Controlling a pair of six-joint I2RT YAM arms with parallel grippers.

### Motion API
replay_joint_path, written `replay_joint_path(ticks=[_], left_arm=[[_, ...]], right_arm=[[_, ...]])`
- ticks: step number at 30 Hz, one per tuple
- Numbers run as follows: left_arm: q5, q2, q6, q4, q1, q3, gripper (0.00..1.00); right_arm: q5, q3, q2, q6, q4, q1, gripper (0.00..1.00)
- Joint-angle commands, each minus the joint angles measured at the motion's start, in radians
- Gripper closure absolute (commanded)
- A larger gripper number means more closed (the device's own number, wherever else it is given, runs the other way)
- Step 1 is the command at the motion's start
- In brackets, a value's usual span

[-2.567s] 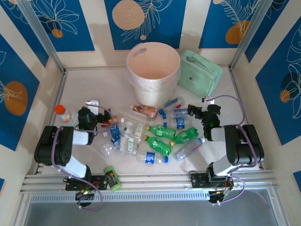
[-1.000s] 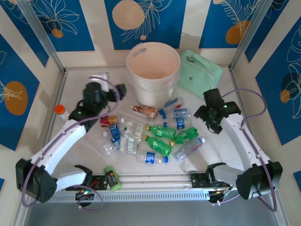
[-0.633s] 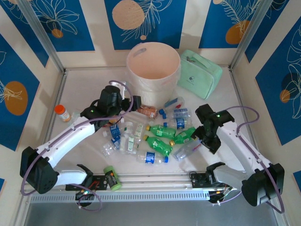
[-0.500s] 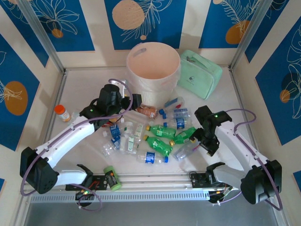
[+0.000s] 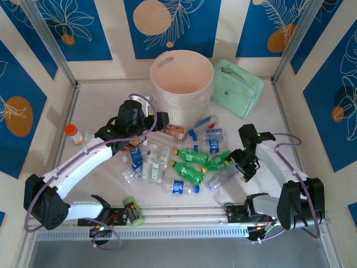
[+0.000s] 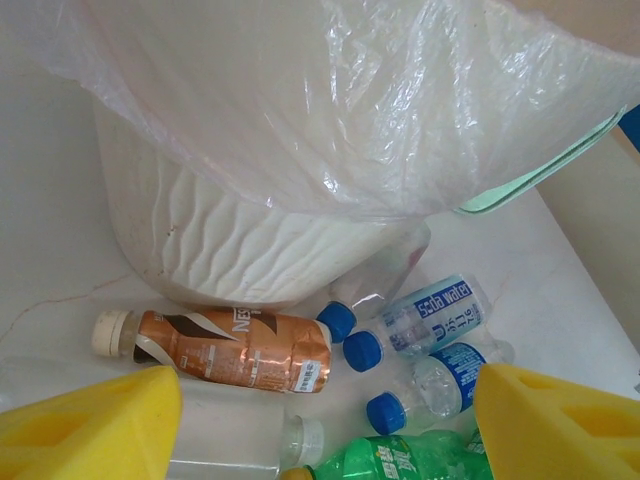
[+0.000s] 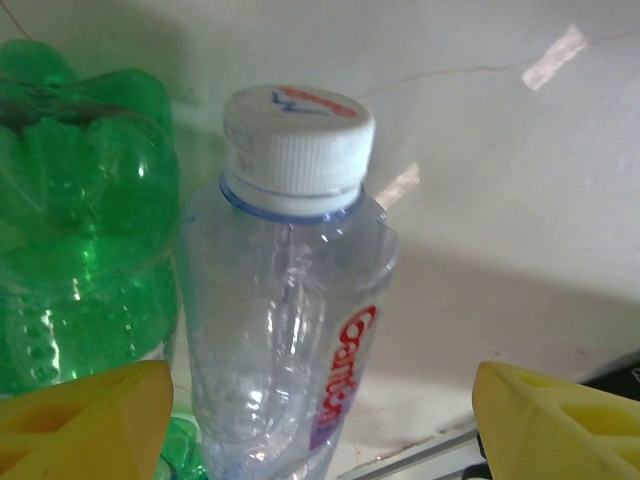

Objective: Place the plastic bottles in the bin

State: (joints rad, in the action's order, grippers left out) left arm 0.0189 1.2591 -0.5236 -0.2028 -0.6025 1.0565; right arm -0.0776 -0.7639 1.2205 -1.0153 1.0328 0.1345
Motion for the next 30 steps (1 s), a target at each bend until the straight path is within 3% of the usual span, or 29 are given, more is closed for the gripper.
replay_joint_path(ticks=[1,20,30], left_arm=[[0.018,0.002,-0.014,0.005,-0.003,-0.002,0.24],[0.019,-0.009,-0.013,-0.004,-0.003,0.006,0.30],[0.015,-0.008,-0.015,-0.021,-0.003,0.029,0.29]], right_arm=[[0.038,0.029,0.031,0.028,-0.037,-0.017,0.21],[-0.010,0.030,0.163,0.071,-0.108,-0.061,0.30],[-0.078,-0.012,0.076,0.078,-0.038,-0.048,0.40]])
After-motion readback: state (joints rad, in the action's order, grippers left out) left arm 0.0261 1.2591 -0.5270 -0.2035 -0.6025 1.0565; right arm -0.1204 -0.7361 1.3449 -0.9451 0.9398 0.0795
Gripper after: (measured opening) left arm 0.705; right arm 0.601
